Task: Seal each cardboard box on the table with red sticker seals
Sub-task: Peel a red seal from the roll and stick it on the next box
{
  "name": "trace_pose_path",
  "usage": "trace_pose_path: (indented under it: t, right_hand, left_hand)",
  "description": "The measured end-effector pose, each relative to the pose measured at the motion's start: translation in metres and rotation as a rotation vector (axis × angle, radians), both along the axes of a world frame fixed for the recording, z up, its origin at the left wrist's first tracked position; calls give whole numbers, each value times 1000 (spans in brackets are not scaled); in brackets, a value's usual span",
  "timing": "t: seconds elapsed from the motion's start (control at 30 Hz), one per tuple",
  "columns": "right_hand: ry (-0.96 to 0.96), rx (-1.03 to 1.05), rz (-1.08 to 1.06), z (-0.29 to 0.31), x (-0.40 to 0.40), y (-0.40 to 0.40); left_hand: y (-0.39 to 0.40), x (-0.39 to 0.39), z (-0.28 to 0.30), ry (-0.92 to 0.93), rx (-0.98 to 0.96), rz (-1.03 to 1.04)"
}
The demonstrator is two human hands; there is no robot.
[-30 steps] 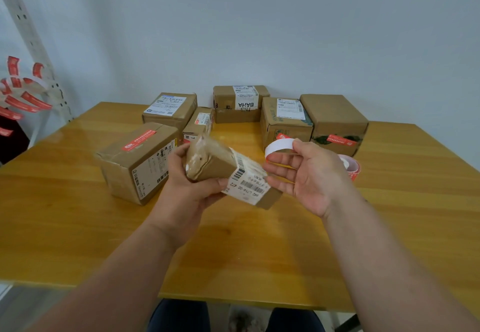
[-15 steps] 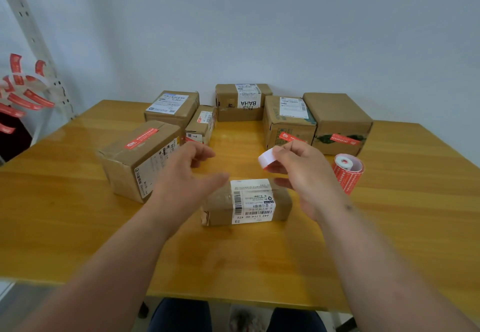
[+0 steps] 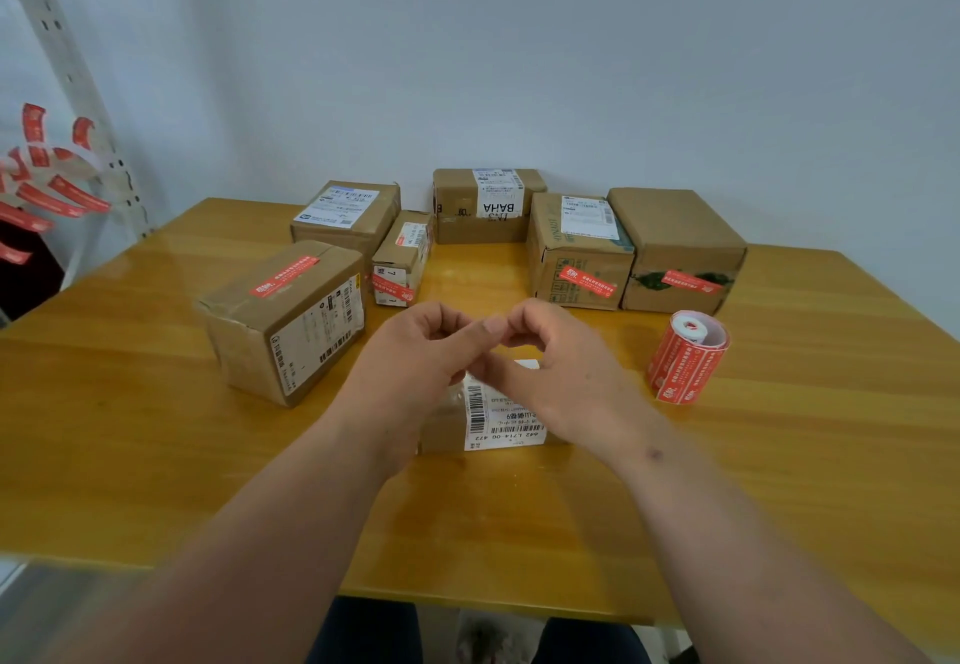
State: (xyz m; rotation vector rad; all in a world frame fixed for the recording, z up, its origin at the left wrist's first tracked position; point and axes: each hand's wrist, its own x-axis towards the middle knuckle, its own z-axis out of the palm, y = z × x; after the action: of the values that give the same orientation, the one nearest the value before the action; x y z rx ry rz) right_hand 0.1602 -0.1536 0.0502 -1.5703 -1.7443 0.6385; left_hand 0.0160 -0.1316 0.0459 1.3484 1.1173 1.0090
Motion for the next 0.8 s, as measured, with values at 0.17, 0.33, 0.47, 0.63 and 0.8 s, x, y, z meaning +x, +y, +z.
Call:
trace_pose_path:
  t: [0.17,0.33,0.47,0.63,0.8]
  right_hand:
    - [104,-37,46,2,3,-4]
    - [247,-2,-213,-5,12,4]
    - [360,-55,-212,-9,15,8]
    - [357,-99,-173,-10,23,10]
    - [105,-115,-145,-11,17,12]
  left_hand:
    - [9,-6,-7,-80,-17,24]
    - [10,-12,-8,-181,-49,-52]
    - [10,-12,-7,-175,-55,-118]
    - [19,-17,-9,-20,-113,-15]
    - [25,-17,-17,218,-54,52]
